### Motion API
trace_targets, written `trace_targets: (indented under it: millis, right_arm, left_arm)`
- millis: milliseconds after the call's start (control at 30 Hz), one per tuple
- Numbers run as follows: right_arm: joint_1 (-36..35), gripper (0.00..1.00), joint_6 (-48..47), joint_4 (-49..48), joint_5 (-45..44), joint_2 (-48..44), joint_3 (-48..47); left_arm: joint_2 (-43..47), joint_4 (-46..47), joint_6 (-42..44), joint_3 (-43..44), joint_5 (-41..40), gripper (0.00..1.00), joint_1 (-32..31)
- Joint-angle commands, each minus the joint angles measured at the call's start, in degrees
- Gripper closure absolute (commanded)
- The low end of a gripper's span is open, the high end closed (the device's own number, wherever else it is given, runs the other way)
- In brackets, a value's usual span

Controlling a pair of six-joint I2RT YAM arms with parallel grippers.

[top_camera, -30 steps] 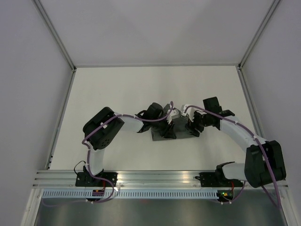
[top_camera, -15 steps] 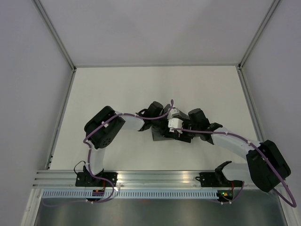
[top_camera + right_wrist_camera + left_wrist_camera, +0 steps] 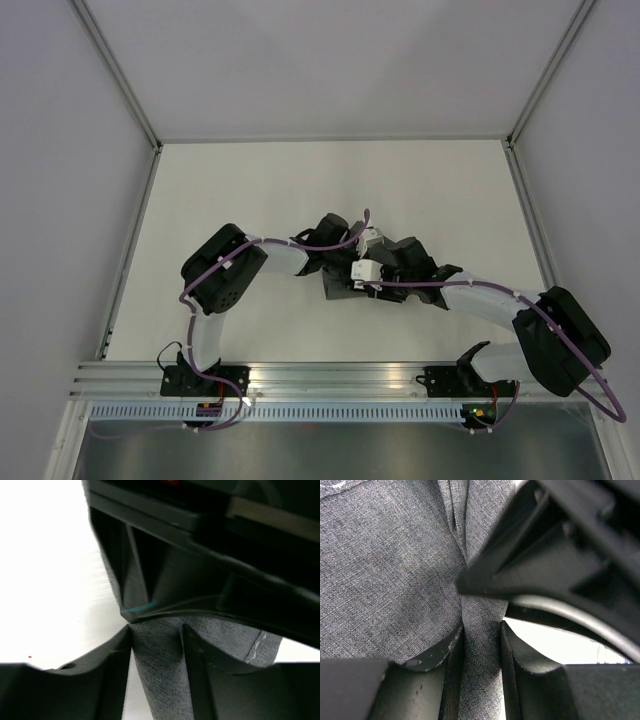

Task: Fold the napkin, place the utensils inside, and roll it up
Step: Roll the napkin with the utensil

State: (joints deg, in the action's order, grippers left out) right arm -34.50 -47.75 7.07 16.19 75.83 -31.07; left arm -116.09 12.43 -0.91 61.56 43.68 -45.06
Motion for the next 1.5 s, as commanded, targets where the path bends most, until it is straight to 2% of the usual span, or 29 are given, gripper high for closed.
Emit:
trace_targets:
  millis: [0,67,200,367,500,867,1133,1467]
  right_arm:
    - [-0.7,0.58,-0.4,-1.1,-1.0,1.6,0.8]
    - [-0.7,0.68,-0.6,-0.4,-0.8,2.1,0.7]
    - [-0.7,0.74,-1.1,2.5,-0.1,3.8,-1.1]
    - [-0.6,0.82,-1.4,8.2,1.7,5.8,-3.7]
    - [-0.6,0.82,-1.6,10.6,2.9,7.3,-5.5]
    - [-0.7,0.86,-1.9,17.7,5.4,12.7,-10.6]
    - [-0.3,0.86,-2.0,21.8,7.0,15.7,-13.7]
    - [1.2,0.89,-3.5,29.3,11.8,21.8,-19.9]
  left_arm:
    - [-3.4,-8.6,-0.1,-1.7,-2.8,0.87,-0.6]
    - [-2.8,-8.6,0.1,-1.9,-2.7,0.82,-0.4]
    - [-1.2,-8.1,0.1,-2.1,-3.4,0.72,-0.1]
    - [2.2,-4.8,-1.7,-3.5,-4.3,0.63,1.3]
    - [4.7,-2.2,-4.0,-4.9,-4.7,0.59,2.5]
    - [9.6,0.6,-6.7,-6.0,-4.1,0.55,5.5]
    - [16.7,13.5,-13.5,-14.1,-6.8,0.53,9.9]
    - [28.8,26.6,-18.5,-25.5,-21.0,0.52,13.0]
